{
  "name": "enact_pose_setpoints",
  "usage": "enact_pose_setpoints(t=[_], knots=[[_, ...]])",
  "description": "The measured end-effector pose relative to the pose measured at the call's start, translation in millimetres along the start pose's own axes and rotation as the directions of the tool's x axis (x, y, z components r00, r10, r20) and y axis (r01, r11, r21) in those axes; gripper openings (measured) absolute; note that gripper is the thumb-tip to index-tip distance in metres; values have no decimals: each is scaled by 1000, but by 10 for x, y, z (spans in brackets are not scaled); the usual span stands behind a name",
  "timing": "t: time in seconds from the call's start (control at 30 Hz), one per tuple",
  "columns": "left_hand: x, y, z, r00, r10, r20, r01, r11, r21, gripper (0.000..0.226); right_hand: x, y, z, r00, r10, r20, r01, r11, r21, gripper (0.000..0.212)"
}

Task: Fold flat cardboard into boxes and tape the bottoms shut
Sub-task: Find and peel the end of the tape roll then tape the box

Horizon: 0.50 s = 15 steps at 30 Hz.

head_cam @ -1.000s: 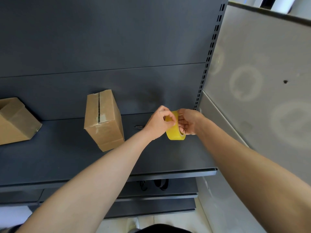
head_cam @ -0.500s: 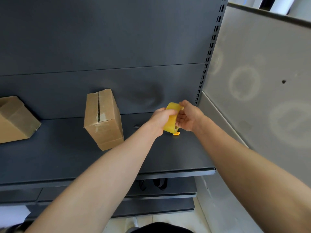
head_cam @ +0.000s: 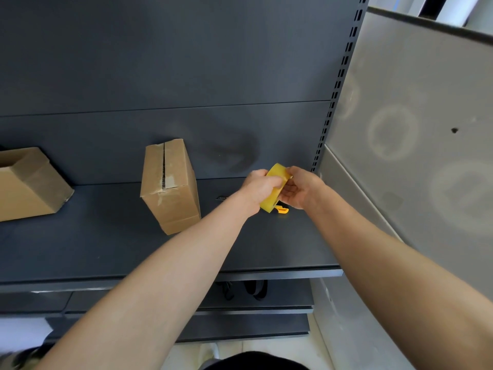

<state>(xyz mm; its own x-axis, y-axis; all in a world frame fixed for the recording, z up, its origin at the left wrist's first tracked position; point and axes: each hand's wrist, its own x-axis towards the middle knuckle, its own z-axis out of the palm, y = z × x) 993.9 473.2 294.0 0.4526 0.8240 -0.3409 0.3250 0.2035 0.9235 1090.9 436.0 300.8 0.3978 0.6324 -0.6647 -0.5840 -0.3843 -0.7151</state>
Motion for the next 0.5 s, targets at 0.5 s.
enact_pose_setpoints(t=[0.5], knots=[[-37,-8,-15,999,-46,4,46,999,-29,10,-112,31,1,999,-35,15,35,999,-27,26]])
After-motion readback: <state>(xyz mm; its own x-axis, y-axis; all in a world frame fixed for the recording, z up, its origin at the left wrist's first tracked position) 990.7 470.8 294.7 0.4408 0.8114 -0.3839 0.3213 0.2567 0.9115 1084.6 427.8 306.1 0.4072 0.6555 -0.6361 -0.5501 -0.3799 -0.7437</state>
